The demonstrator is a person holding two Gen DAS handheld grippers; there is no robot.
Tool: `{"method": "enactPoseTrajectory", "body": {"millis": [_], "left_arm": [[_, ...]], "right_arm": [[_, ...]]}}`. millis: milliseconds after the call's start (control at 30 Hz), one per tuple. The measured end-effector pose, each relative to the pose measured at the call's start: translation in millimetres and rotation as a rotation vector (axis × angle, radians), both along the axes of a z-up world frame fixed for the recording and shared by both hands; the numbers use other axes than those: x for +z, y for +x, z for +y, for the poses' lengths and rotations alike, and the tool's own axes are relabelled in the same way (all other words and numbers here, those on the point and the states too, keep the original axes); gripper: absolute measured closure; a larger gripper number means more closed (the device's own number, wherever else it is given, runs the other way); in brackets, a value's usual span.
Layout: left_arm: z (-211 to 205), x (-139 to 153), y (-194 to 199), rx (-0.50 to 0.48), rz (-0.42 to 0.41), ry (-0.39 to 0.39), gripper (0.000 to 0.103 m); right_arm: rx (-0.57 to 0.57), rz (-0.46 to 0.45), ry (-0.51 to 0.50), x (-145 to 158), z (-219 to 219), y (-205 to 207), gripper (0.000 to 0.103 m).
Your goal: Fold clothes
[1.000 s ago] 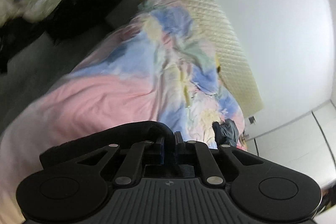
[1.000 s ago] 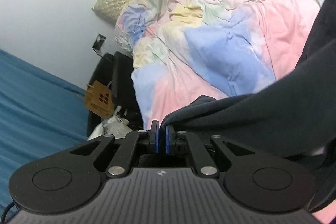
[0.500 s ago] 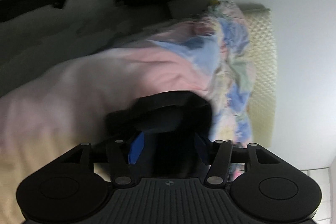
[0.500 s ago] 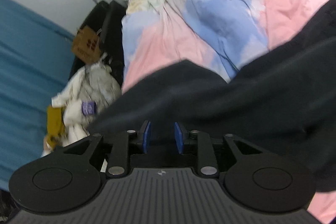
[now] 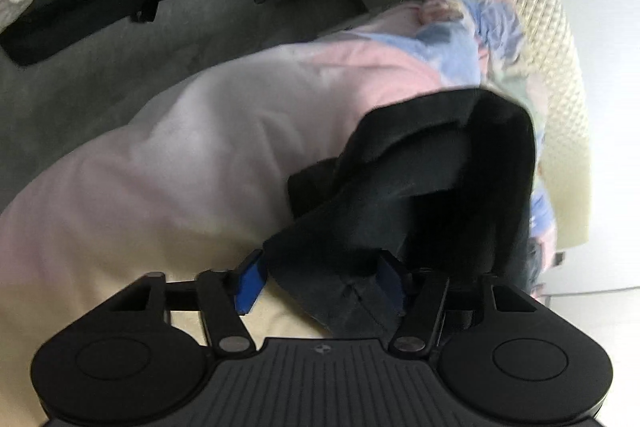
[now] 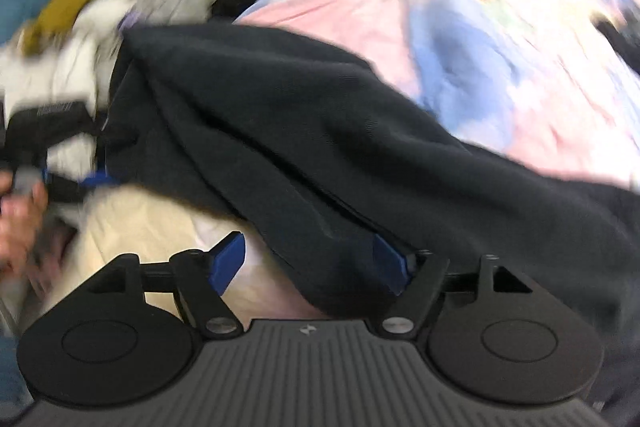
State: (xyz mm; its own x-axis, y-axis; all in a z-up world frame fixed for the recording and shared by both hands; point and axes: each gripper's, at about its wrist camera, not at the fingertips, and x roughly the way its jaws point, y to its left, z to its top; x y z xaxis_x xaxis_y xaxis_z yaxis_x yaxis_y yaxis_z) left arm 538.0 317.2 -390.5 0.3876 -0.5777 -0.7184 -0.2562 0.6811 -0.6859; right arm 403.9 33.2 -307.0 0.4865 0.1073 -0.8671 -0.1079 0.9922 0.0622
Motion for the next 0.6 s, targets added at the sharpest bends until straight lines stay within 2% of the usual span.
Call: {"method": "enactPoseTrajectory", "body": {"millis": [33,67,100,133,167,200,300,600], "left_arm": [[-3,1,2,-0.007,0.000,-0.002,0.075],[-6,2,4,-0.015,0.000,-0.004,0.083],[-8,7,4,-0.031,-0.014,0.018,0.097],[-11,13,5,-0.047,-0.028,0.040,0.097],[-10,22,3,-0.056,-0.047,0.047,0.098],[-10,31,1,-0.065,-0.066,0.055,0.098],[-3,57,-9,-0.078,-0.126,0.060,0.098],[57,139,-71,-0.054,-0.250,0.003,0.099]], "right_arm": [[0.042,0.019,-0.036,-6,8,7,0.031],[0.080,0.043,-0.068,-13,16,13,0.033],[0.106,0.063,-0.092,-20,23,19,0.043],[0.121,0.077,-0.118,-26,29,23,0.049],[0.131,0.093,-0.164,-32,34,26,0.067],[0.139,0.110,-0.217,-37,38,28,0.076],[0.124,0.105,-0.221,-28,44,23,0.094],[0.134,-0.019,-0.210,60,40,-51,0.097]]}}
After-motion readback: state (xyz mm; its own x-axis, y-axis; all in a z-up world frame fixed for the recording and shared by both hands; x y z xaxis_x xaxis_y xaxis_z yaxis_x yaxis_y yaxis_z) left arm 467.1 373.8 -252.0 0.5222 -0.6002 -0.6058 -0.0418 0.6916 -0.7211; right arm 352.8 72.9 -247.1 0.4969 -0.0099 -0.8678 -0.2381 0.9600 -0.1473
